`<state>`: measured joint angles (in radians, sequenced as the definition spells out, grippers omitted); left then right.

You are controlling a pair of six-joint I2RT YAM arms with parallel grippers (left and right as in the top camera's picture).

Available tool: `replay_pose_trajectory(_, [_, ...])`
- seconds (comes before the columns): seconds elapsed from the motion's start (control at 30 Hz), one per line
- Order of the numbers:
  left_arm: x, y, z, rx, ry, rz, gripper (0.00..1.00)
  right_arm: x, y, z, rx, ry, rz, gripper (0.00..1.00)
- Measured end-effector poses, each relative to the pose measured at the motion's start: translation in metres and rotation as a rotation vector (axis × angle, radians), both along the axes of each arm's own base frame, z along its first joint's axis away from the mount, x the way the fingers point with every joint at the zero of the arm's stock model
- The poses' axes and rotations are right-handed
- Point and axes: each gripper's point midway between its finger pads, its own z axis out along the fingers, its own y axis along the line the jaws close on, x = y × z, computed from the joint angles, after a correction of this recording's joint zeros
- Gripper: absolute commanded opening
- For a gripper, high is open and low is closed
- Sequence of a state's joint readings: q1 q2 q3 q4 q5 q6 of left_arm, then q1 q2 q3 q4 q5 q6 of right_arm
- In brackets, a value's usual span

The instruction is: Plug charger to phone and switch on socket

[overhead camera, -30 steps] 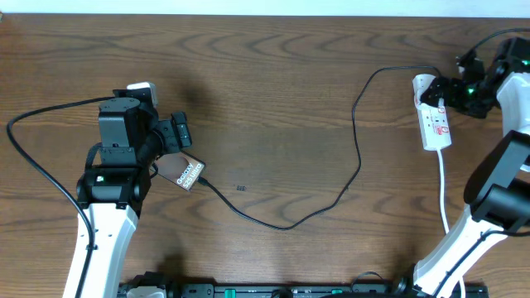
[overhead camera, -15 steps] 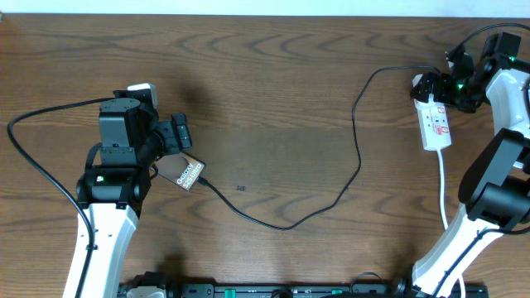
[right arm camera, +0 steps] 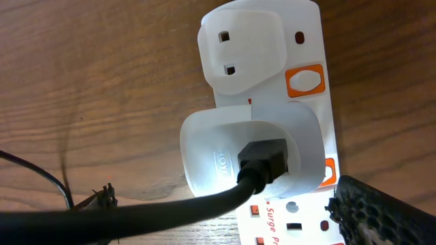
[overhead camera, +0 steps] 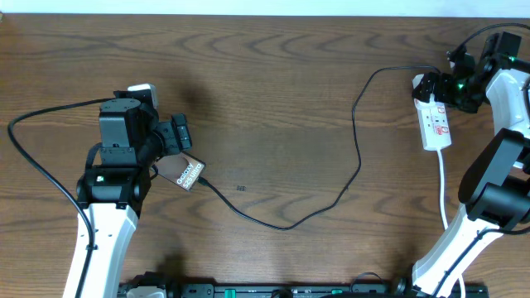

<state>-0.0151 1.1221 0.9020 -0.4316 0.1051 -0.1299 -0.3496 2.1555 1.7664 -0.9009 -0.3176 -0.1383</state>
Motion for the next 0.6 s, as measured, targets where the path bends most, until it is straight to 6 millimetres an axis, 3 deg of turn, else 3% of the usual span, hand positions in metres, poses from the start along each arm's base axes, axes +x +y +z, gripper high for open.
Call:
replay_pose_trajectory(0.27, [-0.001, 0.000, -0.001, 0.000, 0.006, 0.000, 0.91, 0.007, 0.002, -0.001, -0.005, -0.025, -0.006, 0.99])
replay_pose_trajectory(0.6, [-0.002, 0.000, -0.002, 0.000, 0.009, 0.000, 0.91, 0.001, 0.003, -0.011, -0.019, 0.005, -0.011, 0.99])
